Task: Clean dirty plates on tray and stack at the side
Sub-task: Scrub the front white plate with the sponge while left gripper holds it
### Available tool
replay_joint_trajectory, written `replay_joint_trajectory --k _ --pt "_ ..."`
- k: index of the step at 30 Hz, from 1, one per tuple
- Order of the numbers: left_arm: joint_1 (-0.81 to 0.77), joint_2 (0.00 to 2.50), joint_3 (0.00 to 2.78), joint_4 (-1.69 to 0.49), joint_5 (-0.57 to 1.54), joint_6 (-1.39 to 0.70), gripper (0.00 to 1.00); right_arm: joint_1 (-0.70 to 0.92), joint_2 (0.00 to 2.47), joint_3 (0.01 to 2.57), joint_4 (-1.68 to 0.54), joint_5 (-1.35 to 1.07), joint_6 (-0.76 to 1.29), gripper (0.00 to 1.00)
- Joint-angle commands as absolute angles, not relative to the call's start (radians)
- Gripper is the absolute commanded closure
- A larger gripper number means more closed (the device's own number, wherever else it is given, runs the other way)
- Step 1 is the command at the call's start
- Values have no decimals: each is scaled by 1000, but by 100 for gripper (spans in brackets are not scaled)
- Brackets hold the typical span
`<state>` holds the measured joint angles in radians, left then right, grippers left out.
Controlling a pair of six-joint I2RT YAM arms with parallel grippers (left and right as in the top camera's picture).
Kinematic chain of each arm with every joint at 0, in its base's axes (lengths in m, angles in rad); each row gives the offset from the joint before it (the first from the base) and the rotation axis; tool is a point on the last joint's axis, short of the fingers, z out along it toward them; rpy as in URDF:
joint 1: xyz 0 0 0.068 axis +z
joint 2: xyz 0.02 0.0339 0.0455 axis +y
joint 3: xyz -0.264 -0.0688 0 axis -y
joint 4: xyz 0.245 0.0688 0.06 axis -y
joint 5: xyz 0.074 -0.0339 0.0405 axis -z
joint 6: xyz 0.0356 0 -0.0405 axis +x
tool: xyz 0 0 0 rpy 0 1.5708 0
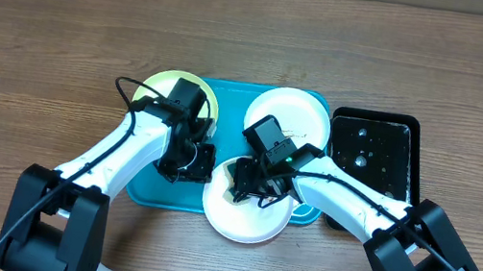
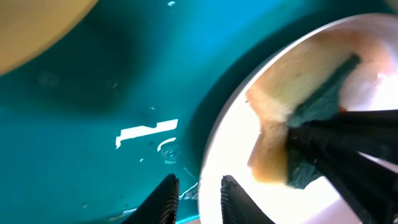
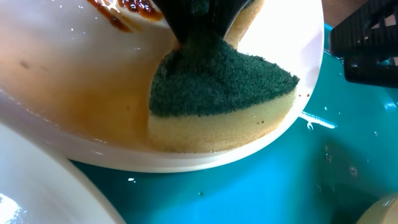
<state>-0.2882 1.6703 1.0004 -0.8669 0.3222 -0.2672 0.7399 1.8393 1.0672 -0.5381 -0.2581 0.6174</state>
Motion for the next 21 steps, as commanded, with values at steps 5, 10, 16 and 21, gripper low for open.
replay_joint_trajectory --k 5,10,16,21 --pt "-315 1668 919 -794 333 -295 75 731 1876 1037 -563 -169 622 96" --pt "-316 1668 869 -754 333 -304 91 731 1876 1037 -563 -169 622 96" --pt "-315 1668 867 -745 333 -304 96 731 1876 1037 -582 -168 630 96" --pt "-315 1668 868 -750 304 -315 96 726 1876 1037 -640 -146 675 96"
